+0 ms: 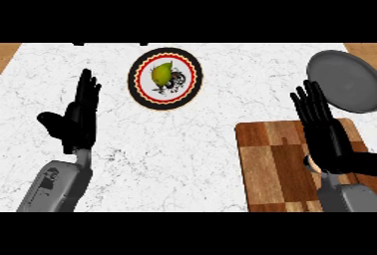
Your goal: Pick the cupcake from the cutting board and place it in the pan
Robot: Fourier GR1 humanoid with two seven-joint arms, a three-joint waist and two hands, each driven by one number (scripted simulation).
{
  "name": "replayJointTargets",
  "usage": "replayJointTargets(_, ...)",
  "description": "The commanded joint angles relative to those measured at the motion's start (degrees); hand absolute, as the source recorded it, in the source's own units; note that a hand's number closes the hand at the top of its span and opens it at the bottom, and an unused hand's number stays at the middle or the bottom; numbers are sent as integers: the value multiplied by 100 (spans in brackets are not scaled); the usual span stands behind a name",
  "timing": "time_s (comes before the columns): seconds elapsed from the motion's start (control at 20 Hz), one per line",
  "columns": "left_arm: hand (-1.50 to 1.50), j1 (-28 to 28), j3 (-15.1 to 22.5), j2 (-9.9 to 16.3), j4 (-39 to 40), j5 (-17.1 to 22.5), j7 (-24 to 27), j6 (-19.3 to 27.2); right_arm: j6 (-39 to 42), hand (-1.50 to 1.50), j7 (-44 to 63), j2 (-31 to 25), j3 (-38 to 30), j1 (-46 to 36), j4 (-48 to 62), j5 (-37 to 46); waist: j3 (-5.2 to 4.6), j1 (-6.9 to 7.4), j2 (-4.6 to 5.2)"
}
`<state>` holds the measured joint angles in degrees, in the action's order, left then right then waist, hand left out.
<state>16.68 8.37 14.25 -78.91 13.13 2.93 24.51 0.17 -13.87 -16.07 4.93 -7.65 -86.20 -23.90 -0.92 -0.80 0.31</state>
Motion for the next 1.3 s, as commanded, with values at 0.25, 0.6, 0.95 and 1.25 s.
replayJointTargets(0.25, 0, 219, 248, 402, -63, -190, -49, -515, 3685, 150, 275, -1354, 1753, -647, -25, 106, 118, 747, 93)
replayJointTargets(0.6, 0, 33, 2, 647, 132, 112, -282, -859, 4709, -150, -2610, -2973, -200, -950, 800, 703, 145, 167, 54)
replayJointTargets(0.95, 0, 65, 172, 604, -33, 23, -300, -927, 5090, -150, -3203, -4353, -384, -1558, 1001, 1223, 135, 386, 72)
replayJointTargets(1.25, 0, -100, 152, 586, -44, 72, -136, -1054, 4731, -150, -3886, -5148, 12, -1732, 812, 2107, 119, 412, 75)
